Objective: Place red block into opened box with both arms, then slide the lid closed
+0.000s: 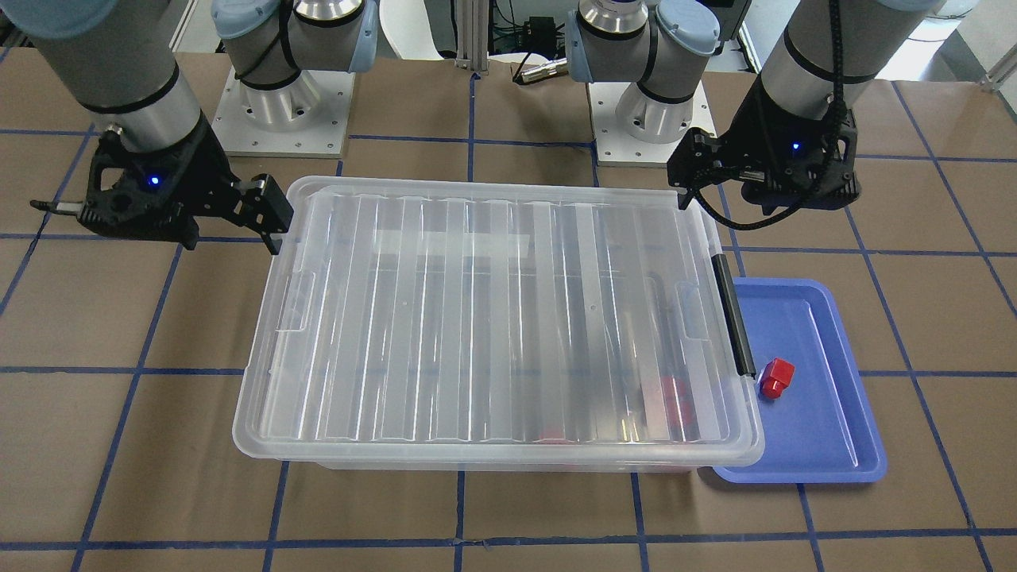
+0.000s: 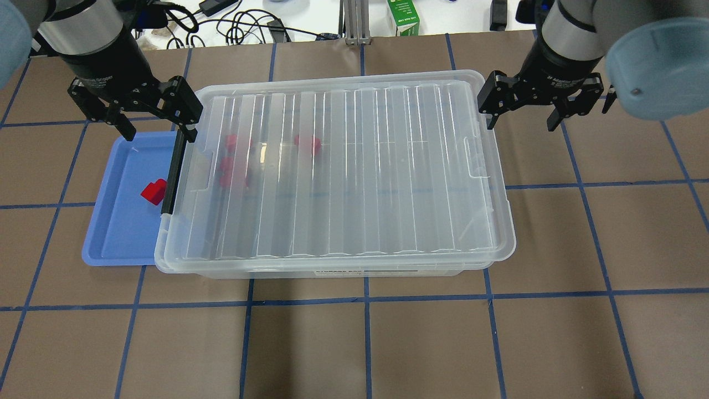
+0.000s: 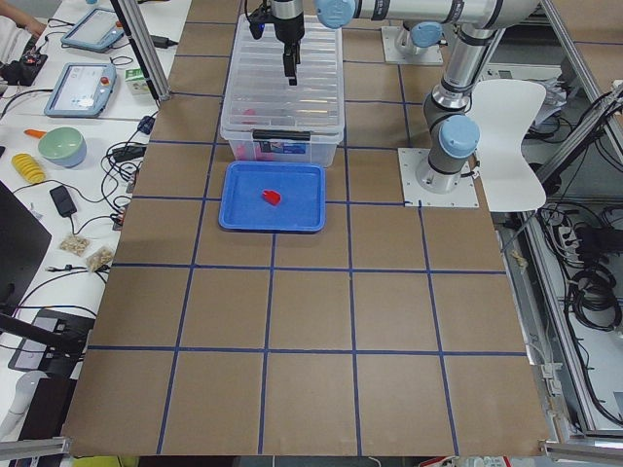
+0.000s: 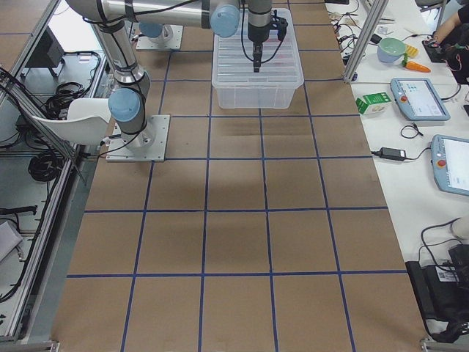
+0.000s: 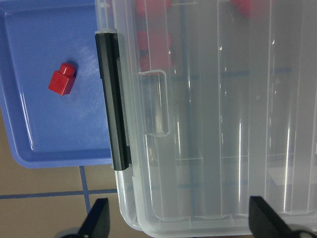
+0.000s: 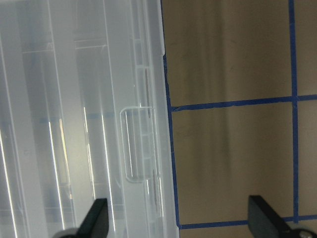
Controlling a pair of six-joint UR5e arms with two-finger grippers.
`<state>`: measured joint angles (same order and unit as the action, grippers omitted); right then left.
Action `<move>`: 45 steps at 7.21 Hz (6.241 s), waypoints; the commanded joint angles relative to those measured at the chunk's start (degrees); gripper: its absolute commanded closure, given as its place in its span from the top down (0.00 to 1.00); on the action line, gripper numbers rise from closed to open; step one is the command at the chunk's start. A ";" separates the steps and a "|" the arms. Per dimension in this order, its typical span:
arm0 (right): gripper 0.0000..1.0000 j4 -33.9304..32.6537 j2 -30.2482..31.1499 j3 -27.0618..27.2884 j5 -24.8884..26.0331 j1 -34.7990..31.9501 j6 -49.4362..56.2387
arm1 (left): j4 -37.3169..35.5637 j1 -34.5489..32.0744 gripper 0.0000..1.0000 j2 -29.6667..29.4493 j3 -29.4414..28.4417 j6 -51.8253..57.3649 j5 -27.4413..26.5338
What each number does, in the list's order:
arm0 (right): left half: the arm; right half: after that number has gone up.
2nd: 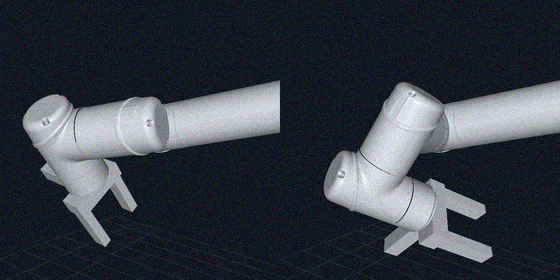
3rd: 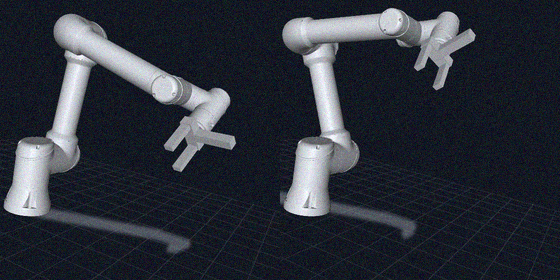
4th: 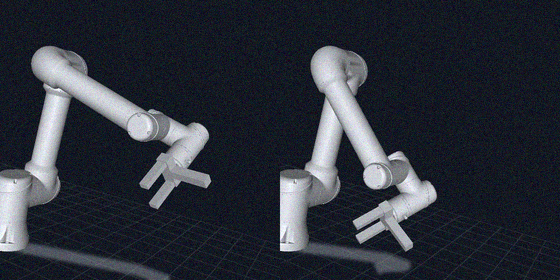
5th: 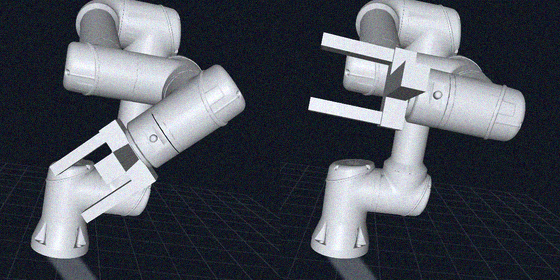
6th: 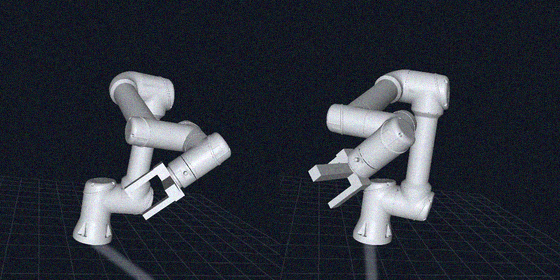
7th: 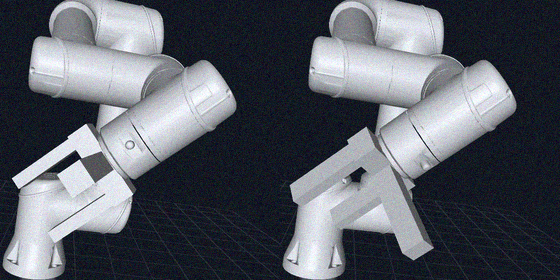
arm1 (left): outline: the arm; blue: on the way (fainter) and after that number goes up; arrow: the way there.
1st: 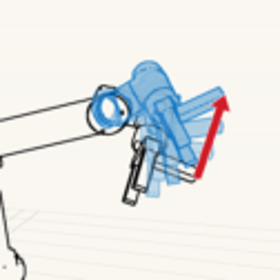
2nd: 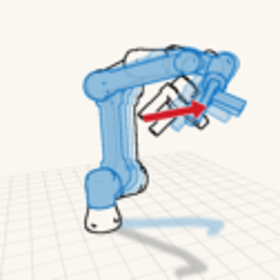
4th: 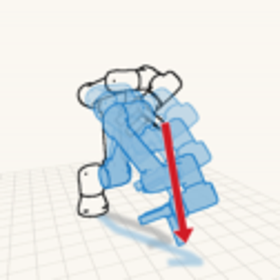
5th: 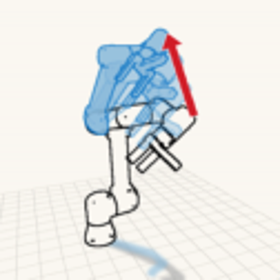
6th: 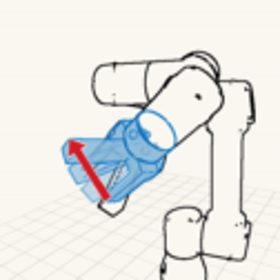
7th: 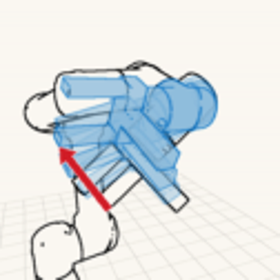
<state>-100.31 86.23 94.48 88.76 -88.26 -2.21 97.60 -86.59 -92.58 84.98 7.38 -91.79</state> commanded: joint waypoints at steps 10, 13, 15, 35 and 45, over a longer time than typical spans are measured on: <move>1.00 -8.50 -7.48 3.87 3.44 4.85 9.13 | -10.75 21.81 1.00 -10.68 0.01 27.25 0.03; 1.00 -8.33 -7.22 3.61 3.61 8.79 15.10 | -19.77 21.64 1.00 -16.57 3.60 30.50 -0.15; 1.00 -8.33 -7.39 3.52 4.92 9.94 17.58 | -26.90 20.42 1.00 -19.38 7.82 30.86 -2.61; 1.00 -8.33 -6.78 3.34 7.57 22.25 33.76 | -19.60 16.30 0.00 -18.01 0.41 27.37 -0.41; 1.00 8.95 5.93 -5.89 5.03 21.90 32.09 | -15.73 -0.86 0.00 -11.92 6.84 -3.42 6.41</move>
<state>-96.09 87.77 89.46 95.05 -66.31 29.95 85.92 -87.23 -104.38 88.07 4.59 -88.09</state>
